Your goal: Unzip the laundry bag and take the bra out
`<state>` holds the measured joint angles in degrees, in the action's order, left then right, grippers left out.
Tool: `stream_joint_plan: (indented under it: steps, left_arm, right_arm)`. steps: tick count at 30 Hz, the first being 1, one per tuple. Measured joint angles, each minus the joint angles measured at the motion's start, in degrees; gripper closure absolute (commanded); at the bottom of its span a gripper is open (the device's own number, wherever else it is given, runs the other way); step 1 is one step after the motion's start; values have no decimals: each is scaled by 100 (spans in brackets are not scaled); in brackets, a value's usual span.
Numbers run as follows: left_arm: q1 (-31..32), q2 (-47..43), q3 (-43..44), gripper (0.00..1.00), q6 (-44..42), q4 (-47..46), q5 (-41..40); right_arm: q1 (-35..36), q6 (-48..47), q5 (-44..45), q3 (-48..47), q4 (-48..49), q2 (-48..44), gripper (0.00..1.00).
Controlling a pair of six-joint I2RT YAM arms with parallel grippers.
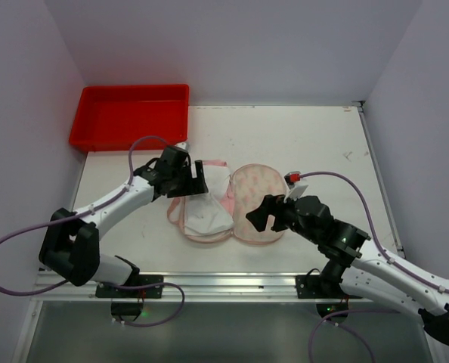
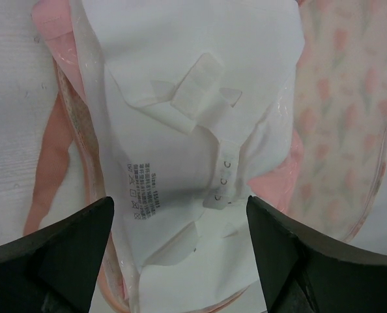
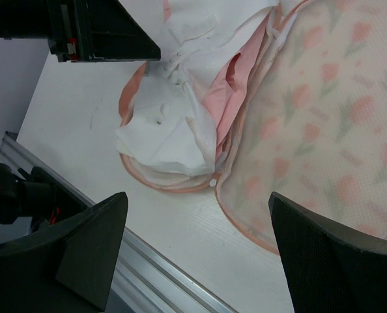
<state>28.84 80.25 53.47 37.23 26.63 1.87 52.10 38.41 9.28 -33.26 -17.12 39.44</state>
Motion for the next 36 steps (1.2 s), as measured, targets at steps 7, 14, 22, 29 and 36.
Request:
stream_joint_plan:
  steps: [7, 14, 22, 29, 36]
  left_arm:
    - [-13, 463, 46, 26, -96, -24, 111]
    - [-22, 654, 122, 64, -111, -57, 411]
    - [-24, 643, 140, 100, -197, -136, 625]
    - [-28, 339, 396, 100, -219, -4, 844]
    - [-31, -343, 1303, 100, -192, 146, 944]
  right_arm:
    - [0, -2, -11, 0, 24, 118, 10]
    - [0, -2, -52, 0, 63, 208, 10]
    - [0, -2, -133, 0, 92, 225, 10]
    - [0, -2, -129, -2, 87, 227, 10]
    - [0, -4, -85, -4, 79, 133, 10]
